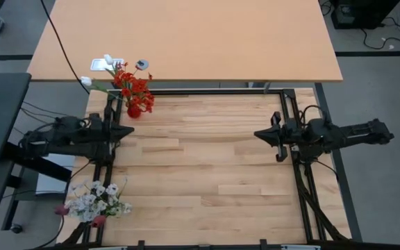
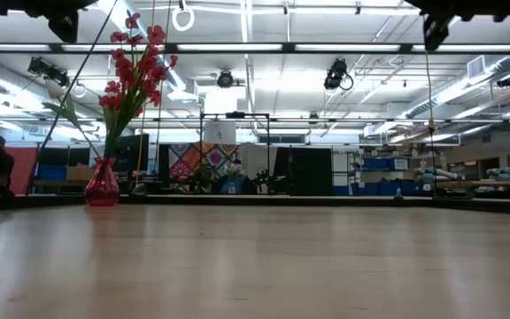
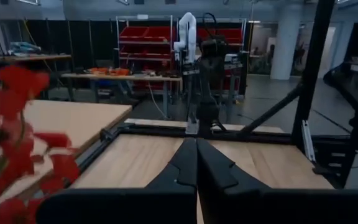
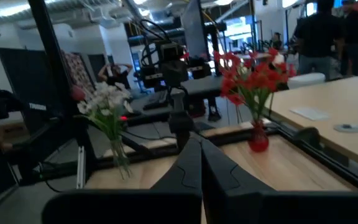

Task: Sort flowers into vase by color
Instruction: Return to Home Position

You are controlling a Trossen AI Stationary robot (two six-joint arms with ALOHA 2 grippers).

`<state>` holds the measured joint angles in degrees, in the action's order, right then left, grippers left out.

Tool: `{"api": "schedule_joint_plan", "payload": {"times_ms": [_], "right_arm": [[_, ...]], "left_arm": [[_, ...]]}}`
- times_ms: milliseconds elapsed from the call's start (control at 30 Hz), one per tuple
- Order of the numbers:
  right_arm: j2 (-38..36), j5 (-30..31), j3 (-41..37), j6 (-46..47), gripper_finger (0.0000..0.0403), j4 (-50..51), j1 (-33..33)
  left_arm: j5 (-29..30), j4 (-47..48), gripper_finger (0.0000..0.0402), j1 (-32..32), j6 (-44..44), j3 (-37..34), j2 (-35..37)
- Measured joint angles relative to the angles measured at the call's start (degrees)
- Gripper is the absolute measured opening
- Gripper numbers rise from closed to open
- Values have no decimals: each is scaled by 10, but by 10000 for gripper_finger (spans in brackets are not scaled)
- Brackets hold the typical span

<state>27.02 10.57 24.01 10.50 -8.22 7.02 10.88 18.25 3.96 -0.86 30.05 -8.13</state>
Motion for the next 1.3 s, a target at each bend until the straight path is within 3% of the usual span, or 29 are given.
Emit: {"api": "schedule_joint_plan", "payload": {"times_ms": [300, 733, 1033, 1300], "right_arm": [[-108, -30, -4, 0, 0, 133, -48], [-184, -90, -146, 57, 0, 40, -92], [-186, -134, -230, 90, 0, -68, -111], [-185, -147, -236, 75, 0, -68, -115]], "left_arm": [[-1, -26, 0, 0, 16, -78, 71], [14, -68, 0, -13, -13, -131, 69], [-33, -104, 0, -12, -58, -183, 71], [-35, -77, 0, -11, -63, -188, 72]]}}
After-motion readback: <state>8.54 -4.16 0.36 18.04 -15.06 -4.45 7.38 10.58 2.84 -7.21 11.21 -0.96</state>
